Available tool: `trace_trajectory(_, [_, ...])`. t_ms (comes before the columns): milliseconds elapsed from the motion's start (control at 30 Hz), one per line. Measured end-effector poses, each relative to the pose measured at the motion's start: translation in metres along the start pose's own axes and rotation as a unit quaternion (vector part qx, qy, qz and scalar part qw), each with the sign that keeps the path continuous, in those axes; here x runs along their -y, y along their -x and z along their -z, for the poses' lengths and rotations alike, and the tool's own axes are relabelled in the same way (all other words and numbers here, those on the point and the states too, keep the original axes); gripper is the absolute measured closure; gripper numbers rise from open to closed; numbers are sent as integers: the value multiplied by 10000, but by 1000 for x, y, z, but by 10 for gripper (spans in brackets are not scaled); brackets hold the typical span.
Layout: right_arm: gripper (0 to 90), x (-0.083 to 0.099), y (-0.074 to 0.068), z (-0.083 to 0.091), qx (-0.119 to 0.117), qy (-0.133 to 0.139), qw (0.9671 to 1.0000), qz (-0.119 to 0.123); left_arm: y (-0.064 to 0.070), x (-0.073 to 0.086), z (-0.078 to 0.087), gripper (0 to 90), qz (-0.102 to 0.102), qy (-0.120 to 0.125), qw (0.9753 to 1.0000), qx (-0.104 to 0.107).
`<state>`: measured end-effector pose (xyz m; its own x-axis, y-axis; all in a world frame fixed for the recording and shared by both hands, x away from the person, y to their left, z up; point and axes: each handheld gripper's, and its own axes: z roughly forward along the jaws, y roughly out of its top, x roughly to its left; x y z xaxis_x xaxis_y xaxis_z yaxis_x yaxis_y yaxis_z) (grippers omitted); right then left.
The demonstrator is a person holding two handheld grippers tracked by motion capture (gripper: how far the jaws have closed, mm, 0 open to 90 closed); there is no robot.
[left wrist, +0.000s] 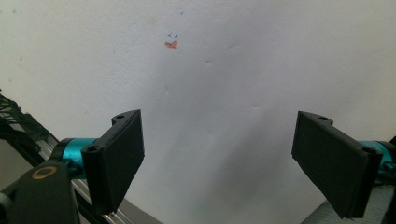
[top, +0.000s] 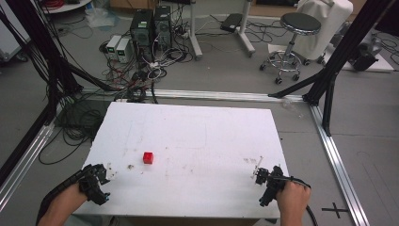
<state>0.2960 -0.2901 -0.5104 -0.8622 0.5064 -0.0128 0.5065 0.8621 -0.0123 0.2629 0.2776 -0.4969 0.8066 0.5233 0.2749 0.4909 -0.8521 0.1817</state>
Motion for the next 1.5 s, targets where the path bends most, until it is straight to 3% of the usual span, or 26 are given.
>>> trace_trajectory(833, [31,8,-2,-2,-9,97,9999,-59,1,-3,1,171,-84,3,9999,-63])
trace_trajectory(867, [31,8,-2,-1,-16,96,9999,-58,1,-5,2,171,-198,1,9998,-75])
trace_trajectory(967, [31,7,-2,-1,-7,128,9999,-49,0,-9,2,171,-281,50,9995,-114])
trace_trajectory(1000, [31,5,-1,-1,-7,140,9999,-37,1,-13,1,171,-426,62,9990,-80])
trace_trajectory(1167, [31,3,-1,1,-6,174,9998,-35,-2,-24,0,171,-695,89,9975,-19])
trace_trajectory(1500, [31,4,-1,0,-11,216,9998,3,-18,-39,3,161,-951,179,9952,157])
